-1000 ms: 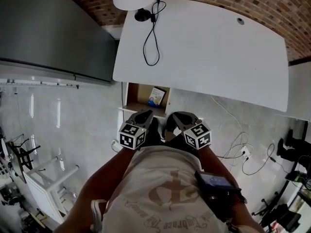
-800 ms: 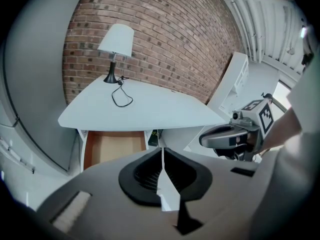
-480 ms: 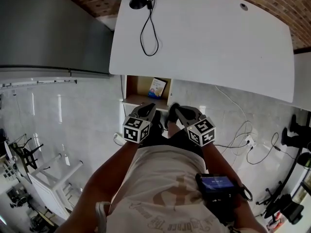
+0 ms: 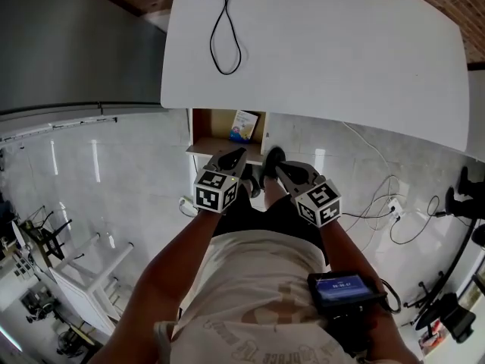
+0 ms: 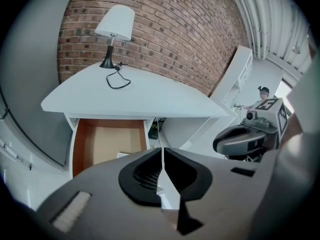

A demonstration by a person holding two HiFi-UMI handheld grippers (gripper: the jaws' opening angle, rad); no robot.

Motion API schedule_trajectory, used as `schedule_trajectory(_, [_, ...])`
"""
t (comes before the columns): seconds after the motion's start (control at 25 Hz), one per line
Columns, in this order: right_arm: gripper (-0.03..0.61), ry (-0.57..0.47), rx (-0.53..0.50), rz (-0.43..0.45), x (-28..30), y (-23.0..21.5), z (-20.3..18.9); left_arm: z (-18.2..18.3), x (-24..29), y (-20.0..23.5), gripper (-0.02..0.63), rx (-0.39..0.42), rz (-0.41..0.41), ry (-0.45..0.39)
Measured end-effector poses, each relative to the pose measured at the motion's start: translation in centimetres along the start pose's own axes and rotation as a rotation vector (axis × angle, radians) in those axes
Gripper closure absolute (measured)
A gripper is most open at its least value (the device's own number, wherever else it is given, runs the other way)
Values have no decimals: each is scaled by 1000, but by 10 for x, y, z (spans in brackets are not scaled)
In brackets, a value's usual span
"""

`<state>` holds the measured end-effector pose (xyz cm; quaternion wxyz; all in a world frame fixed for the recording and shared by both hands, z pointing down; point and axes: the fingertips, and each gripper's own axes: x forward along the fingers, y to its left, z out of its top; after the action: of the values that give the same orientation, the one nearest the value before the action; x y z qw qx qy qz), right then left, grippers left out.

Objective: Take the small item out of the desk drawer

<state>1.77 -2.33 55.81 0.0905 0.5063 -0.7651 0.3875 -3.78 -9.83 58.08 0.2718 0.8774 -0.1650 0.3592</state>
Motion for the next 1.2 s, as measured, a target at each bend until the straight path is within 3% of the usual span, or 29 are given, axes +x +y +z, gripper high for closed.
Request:
schedule_trajectory(0.4, [572, 18, 15, 11, 6, -6, -17, -20, 16, 13, 591, -15, 65, 34])
schedule_trajectory(0.52, [572, 19, 25, 13, 7, -8, -21, -30, 20, 16, 495, -21, 82, 61])
schedule_trajectory(0.64, [572, 24, 35, 16, 8, -11, -26, -36, 25, 20, 445, -23, 99, 86])
schedule_trajectory(0.92, [572, 20, 71, 30, 15, -18, -29, -39, 34, 27, 385, -21, 114, 126])
schedule_trajectory(1.2, [572, 15, 127, 30, 23, -33, -32, -46, 50, 39, 365, -22, 127, 163])
